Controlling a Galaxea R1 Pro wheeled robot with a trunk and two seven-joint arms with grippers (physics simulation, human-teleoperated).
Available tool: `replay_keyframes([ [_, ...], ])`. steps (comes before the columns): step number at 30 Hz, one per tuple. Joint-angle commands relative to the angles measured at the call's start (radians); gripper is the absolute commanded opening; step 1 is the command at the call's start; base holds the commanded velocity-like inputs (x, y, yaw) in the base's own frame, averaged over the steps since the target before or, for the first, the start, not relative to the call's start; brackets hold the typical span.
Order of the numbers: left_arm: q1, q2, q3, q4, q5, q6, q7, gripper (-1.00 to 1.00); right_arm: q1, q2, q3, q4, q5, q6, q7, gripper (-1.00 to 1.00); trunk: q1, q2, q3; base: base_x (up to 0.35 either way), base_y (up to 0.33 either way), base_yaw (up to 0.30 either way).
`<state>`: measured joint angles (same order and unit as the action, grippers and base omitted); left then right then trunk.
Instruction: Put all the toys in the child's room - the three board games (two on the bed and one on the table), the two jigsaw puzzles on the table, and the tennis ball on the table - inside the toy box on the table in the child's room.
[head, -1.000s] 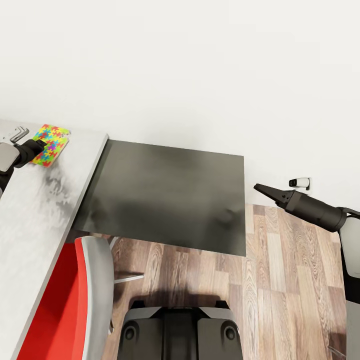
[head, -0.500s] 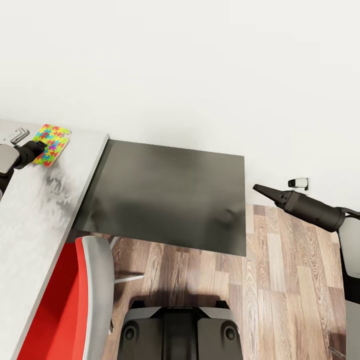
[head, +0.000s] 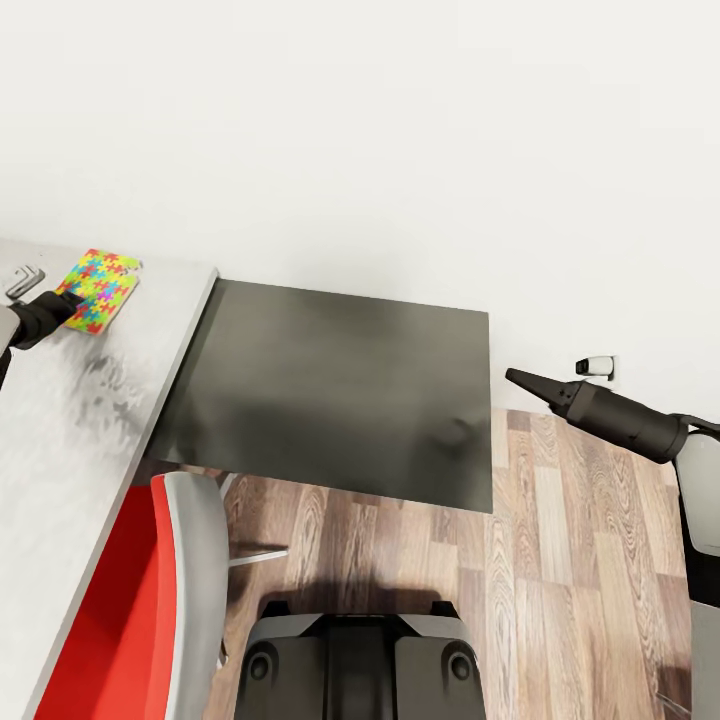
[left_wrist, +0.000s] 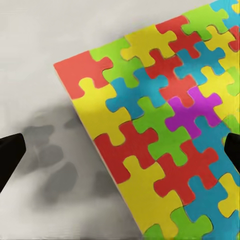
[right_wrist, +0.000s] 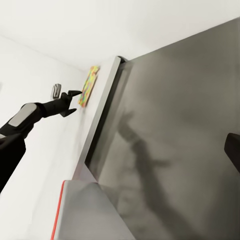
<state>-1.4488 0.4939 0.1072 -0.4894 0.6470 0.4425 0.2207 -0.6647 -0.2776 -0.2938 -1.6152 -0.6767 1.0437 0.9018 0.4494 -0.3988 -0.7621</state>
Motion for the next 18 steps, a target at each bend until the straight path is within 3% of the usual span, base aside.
replay_keyframes([
  [1, 0.007, 0.001, 0.014, -0.015, 0.006, 0.018, 0.009, 1.00, -0.001, 0.000, 0.000, 0.000, 0.004, 0.004, 0.005, 1.00, 0.001, -0.001, -0.001, 0.000, 0.000, 0.002],
  [8, 0.026, 0.005, 0.060, -0.085, 0.004, 0.084, 0.010, 1.00, -0.003, 0.000, 0.000, 0.000, 0.003, 0.004, 0.004, 1.00, 0.001, -0.001, -0.001, 0.000, 0.000, 0.001],
  [18, 0.040, 0.005, 0.075, -0.152, 0.007, 0.138, 0.010, 1.00, -0.006, 0.008, 0.001, 0.000, 0.004, 0.004, 0.002, 1.00, 0.001, -0.001, -0.001, 0.000, 0.000, 0.000],
])
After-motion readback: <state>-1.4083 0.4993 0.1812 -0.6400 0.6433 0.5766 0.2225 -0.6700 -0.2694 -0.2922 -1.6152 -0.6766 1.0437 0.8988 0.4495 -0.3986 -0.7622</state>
